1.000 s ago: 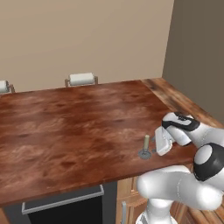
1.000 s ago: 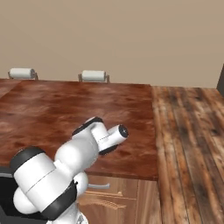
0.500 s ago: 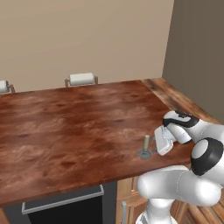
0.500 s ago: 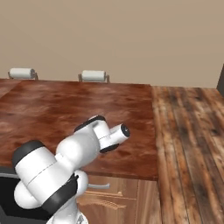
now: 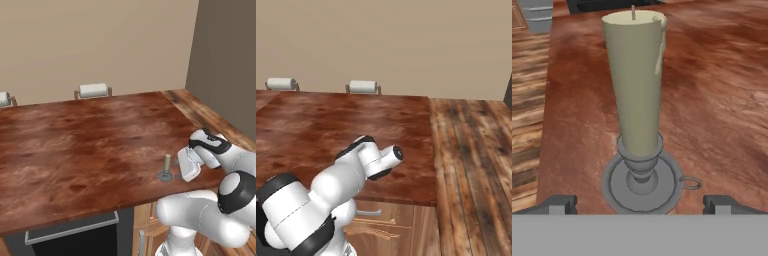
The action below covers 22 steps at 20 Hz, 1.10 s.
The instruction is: Pick the candle and candle from the dining table and place them in the open cabinet. Close the cabinet after placing the objects.
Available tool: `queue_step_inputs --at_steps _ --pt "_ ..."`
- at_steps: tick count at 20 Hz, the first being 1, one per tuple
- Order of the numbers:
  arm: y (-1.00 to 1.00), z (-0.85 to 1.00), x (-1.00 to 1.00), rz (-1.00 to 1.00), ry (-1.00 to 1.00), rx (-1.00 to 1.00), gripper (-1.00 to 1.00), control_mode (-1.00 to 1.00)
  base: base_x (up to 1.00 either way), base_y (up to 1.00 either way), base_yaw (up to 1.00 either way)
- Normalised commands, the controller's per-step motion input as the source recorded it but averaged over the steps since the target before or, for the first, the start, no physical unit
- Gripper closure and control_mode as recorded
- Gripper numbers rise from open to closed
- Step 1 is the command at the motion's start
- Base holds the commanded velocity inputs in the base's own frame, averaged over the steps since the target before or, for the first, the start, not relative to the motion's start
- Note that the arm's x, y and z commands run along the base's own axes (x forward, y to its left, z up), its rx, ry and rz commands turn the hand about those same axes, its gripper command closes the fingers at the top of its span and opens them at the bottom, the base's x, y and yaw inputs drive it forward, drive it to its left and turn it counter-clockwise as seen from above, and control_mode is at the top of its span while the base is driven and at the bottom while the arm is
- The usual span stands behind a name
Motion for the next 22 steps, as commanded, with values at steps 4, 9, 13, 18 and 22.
queue_step_inputs --at_steps 4,9,13,18,22 --pt "0.04 0.00 -0.03 0.00 0.00 0.00 -1.00 -1.00 0.00 0.00 0.00" --pt "0.07 0.00 0.00 0.00 0.00 0.00 -1.00 -1.00 0.00 0.00 0.00" --pt "0.04 0.00 0.00 0.00 0.00 0.00 -1.00 -1.00 0.00 0.00 0.00" --pt "0.07 0.00 0.00 0.00 0.00 0.00 -1.00 -1.00 0.00 0.00 0.00" --pt "0.07 0.00 0.01 0.00 0.00 0.00 -1.00 -1.00 0.00 0.00 0.00"
